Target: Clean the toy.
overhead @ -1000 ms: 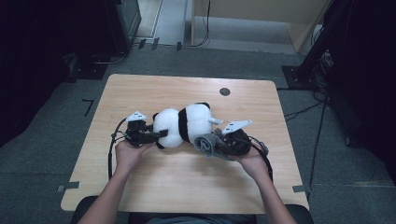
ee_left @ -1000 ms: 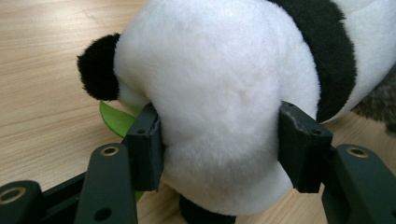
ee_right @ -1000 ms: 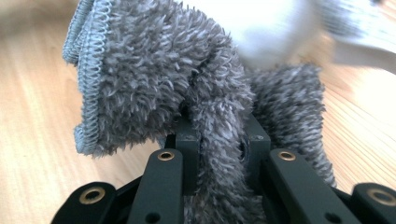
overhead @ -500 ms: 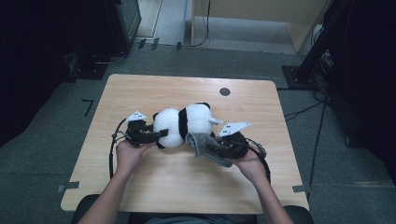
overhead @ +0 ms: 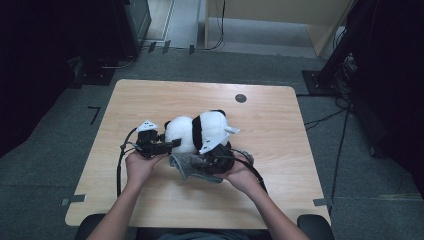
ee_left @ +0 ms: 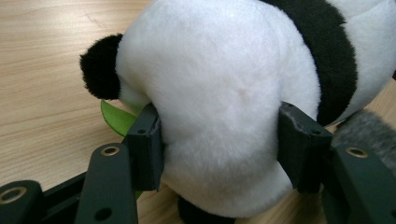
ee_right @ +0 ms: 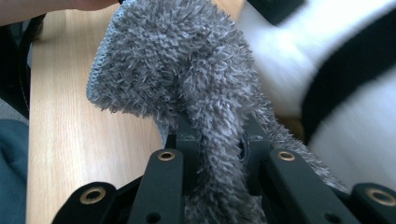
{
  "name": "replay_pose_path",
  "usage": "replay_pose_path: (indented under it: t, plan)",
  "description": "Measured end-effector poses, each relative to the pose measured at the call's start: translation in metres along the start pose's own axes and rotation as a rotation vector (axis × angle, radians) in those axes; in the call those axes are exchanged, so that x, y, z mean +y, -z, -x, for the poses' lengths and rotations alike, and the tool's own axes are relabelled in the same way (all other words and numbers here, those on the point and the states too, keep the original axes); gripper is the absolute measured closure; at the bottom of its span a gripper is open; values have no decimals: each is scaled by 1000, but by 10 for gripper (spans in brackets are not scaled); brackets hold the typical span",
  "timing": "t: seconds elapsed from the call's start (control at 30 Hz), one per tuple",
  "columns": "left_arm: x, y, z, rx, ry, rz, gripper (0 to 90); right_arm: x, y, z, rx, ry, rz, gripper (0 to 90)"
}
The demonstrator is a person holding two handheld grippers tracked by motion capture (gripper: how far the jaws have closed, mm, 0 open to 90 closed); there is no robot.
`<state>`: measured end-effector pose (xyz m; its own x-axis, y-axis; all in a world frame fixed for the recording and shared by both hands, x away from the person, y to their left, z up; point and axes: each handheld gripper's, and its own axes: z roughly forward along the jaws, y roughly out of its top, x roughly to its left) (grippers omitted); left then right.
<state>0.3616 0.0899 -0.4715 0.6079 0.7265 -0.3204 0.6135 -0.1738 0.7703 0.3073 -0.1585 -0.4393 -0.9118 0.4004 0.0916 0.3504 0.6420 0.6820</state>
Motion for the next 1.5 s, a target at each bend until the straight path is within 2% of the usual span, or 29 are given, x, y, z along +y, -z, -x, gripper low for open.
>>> replay_pose_path:
  t: [0.27,0.43,0.6,0.73,0.8,0.9,1.1,1.33,1.5]
  plan:
    - [-3,1,3,11,-3,5,409,24,-36,6,-7,12,-42,757]
    - [-4,2,3,16,-8,8,412,25,-41,14,-21,-14,-34,754]
    - [-4,2,2,10,-5,7,413,18,-27,15,-68,-5,-29,751]
    - [-3,2,0,1,2,5,418,6,-14,22,-110,-22,-42,751]
    - [-3,1,0,0,-2,3,423,-3,-6,28,-122,-46,-46,751]
    - [-2,1,-1,-2,-1,2,428,-17,9,36,-114,-88,-25,751]
    - [-2,1,-1,-1,-12,4,438,-31,32,43,-134,-99,-4,746]
    - [-3,0,-3,-7,-15,8,441,-46,49,53,-159,-133,11,741]
    - [-3,0,-3,-9,-17,6,442,-56,59,62,-195,-161,15,739]
